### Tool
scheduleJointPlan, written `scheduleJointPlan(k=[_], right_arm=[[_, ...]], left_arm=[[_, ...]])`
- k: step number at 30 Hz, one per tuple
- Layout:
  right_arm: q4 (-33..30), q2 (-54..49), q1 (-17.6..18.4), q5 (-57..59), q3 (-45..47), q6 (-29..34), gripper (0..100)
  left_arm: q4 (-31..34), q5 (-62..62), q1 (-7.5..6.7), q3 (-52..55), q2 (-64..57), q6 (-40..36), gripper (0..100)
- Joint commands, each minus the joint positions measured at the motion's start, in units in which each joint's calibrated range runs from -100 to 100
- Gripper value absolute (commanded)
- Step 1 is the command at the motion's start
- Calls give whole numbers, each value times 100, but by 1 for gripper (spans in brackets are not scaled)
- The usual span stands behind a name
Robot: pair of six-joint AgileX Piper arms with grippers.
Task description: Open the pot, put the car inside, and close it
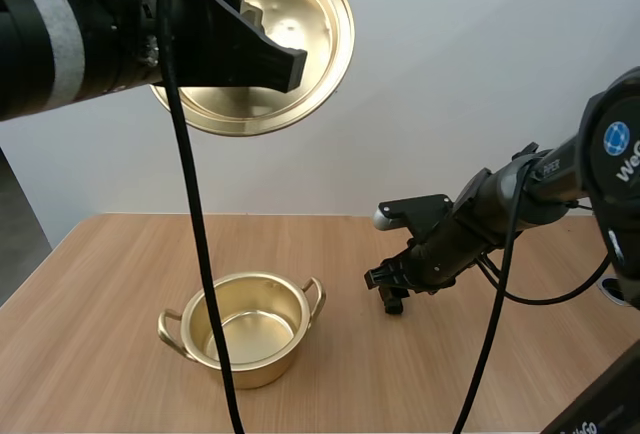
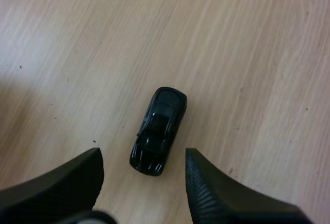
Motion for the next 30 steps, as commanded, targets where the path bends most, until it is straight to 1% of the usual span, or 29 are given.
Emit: scheduleJointPlan(k=[1,6,12,16,17,18,19,20,21,22,24,27,30], right_arm=[[153,64,-5,15,0,-172,79],[308,315,-5,15,-46,-363,79],[308,674,-5,-129,-164,-363,68],[308,934,-5,-271,-164,-397,68],[308,999,-5,-286,-164,-401,65],[308,1048,-5,-305,-164,-410,60],[308,1080,-5,-326,-164,-422,48],[308,1108,-5,-327,-164,-433,32],[296,1107,-5,-327,-164,-442,12],[296,1121,-5,-327,-164,-498,0],[296,1121,-5,-327,-164,-584,0],[296,1035,-5,-374,-164,-604,0],[322,620,-5,-432,-164,-626,0]], left_arm=[[1,0,14,-5,3,-1,0],[-11,0,82,-5,26,-1,0],[-22,0,98,-5,39,-1,0],[-11,18,98,-5,39,-1,0],[0,18,98,-5,39,-1,0],[0,18,98,-5,39,-1,0],[0,18,98,-5,39,-1,0],[0,18,98,-5,39,-1,0],[0,18,99,-5,39,-1,0],[0,18,117,-5,39,-1,0],[0,18,149,-5,39,-1,0],[0,18,149,-5,39,-1,0],[0,18,149,-5,39,-1,0]])
